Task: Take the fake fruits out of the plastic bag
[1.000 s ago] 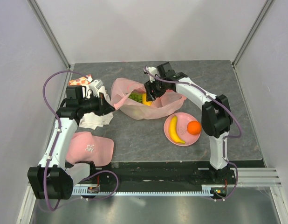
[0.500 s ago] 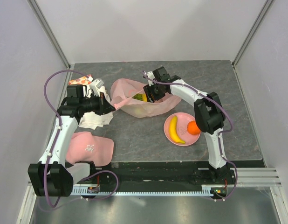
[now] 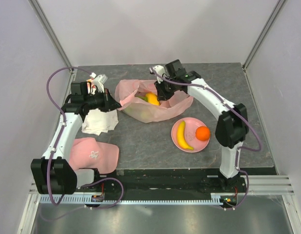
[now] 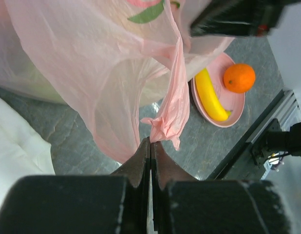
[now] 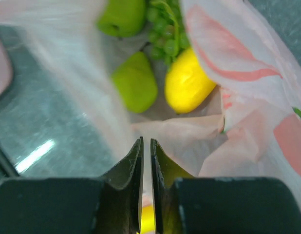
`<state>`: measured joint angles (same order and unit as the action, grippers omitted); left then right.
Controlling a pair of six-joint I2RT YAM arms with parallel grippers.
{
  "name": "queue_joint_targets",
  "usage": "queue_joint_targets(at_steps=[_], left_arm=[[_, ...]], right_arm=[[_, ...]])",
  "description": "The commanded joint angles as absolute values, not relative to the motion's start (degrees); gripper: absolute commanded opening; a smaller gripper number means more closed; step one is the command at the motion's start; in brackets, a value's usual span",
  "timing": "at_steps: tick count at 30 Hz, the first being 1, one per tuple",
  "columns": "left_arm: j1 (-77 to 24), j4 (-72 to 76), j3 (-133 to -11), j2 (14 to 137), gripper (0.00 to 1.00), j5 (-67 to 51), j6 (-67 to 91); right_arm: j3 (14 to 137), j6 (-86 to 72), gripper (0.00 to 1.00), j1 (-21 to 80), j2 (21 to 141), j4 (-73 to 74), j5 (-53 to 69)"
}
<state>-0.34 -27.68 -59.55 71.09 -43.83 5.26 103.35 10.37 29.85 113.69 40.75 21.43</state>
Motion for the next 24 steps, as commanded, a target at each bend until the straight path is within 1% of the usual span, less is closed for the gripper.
queue_joint_targets(at_steps=[1,3,4,7,11,14,19,22,24], left_arm=[[-0.09,-21.98,-64.68,72.86,0.02,-45.53,9.58],[-0.18,-21.97,-65.39,72.95,0.02,-45.62,10.28],[-0.18,-21.89,-65.39,72.69,0.02,-45.70,10.54],[-0.18,-22.93,-64.16,70.68,0.01,-45.88,11.25],[-0.09,-25.14,-63.19,67.42,0.01,-44.73,13.70],[-0.09,-24.70,-62.93,66.36,0.02,-45.00,14.33],[-0.17,-23.38,-62.05,66.09,0.02,-44.83,13.89],[-0.09,-23.03,-61.88,66.01,0.01,-44.74,13.45],[-0.09,-23.03,-61.53,66.01,0.01,-44.74,13.18]], right_arm=[[104.95,14.68,0.16,29.53,103.72,47.28,29.26],[103.63,14.50,0.20,29.62,102.22,47.02,29.88],[102.40,14.07,0.26,29.79,102.30,46.59,28.84],[102.12,10.64,0.32,30.06,105.63,44.21,24.72],[102.48,9.75,0.29,32.34,112.48,40.61,14.70],[103.18,10.28,0.28,35.32,115.84,42.44,12.04],[99.15,15.46,0.28,44.28,110.32,48.50,17.13],[96.68,14.51,0.29,43.87,107.85,48.43,15.04],[97.03,14.07,0.32,42.72,108.02,48.08,12.59]])
